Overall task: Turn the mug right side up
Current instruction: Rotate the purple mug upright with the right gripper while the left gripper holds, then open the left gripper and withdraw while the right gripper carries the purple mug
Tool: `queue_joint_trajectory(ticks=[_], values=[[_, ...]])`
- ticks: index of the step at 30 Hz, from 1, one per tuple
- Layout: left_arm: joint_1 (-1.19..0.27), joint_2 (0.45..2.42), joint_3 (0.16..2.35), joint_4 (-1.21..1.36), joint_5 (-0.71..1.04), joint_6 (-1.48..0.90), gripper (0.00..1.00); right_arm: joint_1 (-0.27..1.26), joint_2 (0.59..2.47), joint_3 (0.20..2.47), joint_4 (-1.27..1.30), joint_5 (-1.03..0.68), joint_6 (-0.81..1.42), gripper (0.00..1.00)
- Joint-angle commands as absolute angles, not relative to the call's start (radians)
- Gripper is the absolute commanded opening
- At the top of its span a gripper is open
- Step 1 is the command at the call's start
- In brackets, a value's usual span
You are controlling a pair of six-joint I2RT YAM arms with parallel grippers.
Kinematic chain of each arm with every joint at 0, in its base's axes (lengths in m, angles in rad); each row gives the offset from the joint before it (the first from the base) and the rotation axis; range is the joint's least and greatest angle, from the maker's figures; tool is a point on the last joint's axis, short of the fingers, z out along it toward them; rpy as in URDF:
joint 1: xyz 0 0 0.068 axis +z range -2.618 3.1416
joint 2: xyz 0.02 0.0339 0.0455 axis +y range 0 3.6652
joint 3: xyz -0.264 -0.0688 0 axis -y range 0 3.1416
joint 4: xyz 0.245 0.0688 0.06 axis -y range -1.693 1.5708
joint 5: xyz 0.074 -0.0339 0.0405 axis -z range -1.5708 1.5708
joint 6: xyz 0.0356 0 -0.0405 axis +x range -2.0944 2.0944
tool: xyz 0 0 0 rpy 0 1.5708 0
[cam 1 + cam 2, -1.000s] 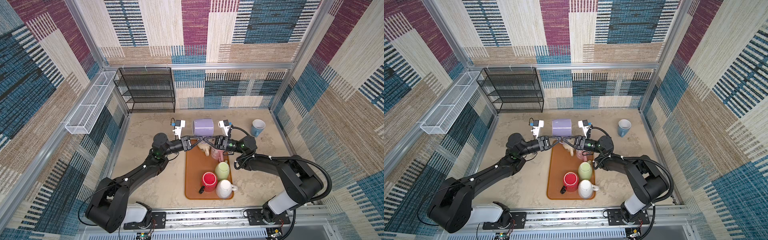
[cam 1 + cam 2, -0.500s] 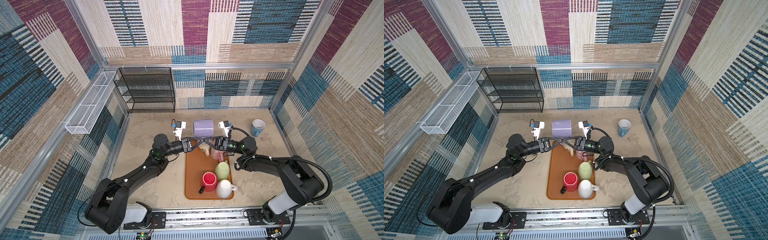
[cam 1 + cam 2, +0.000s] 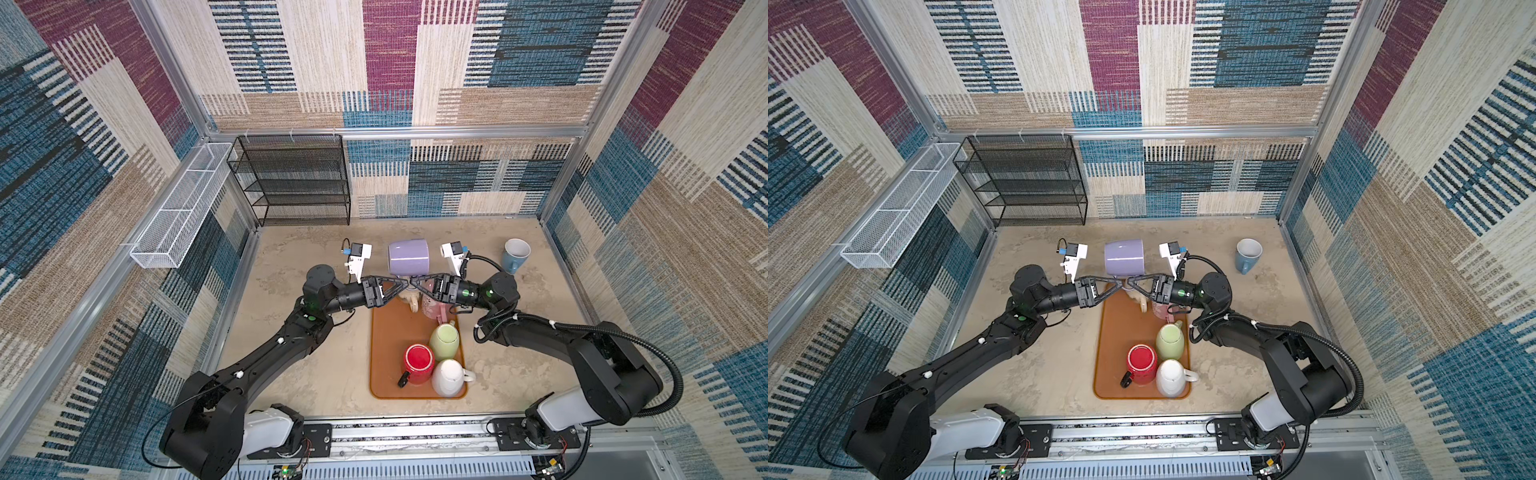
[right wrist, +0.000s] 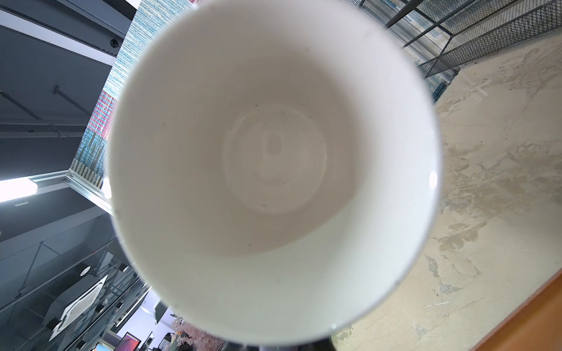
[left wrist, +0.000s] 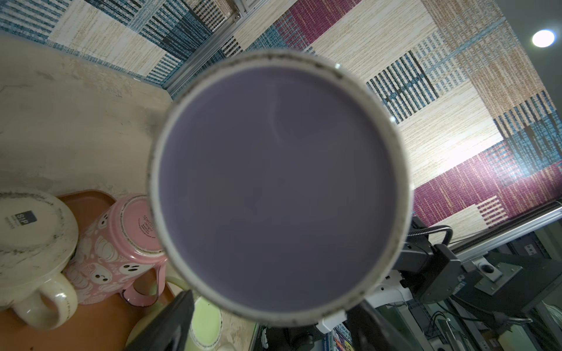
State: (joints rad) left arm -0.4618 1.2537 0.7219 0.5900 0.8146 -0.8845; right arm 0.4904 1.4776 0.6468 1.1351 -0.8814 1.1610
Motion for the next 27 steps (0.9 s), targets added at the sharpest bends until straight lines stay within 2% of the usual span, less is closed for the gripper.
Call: queue_joint_trajectory(ticks=[1, 5, 27], values=[[-0.458, 1.234, 0.741, 0.515, 0.808, -0.829, 0.96, 0.489, 1.449, 0.651, 1.139, -0.88, 1.1, 0.0], [-0.459, 1.213, 0.746, 0.456, 0.791, -0.798, 1.0, 0.488, 1.422, 0.649, 1.092, -0.873, 1.071, 0.0], [-0.442, 1.149, 0.751, 0.27, 0.739, -0.714, 1.0, 0.445, 1.297, 0.611, 0.953, -0.859, 0.998, 0.0]])
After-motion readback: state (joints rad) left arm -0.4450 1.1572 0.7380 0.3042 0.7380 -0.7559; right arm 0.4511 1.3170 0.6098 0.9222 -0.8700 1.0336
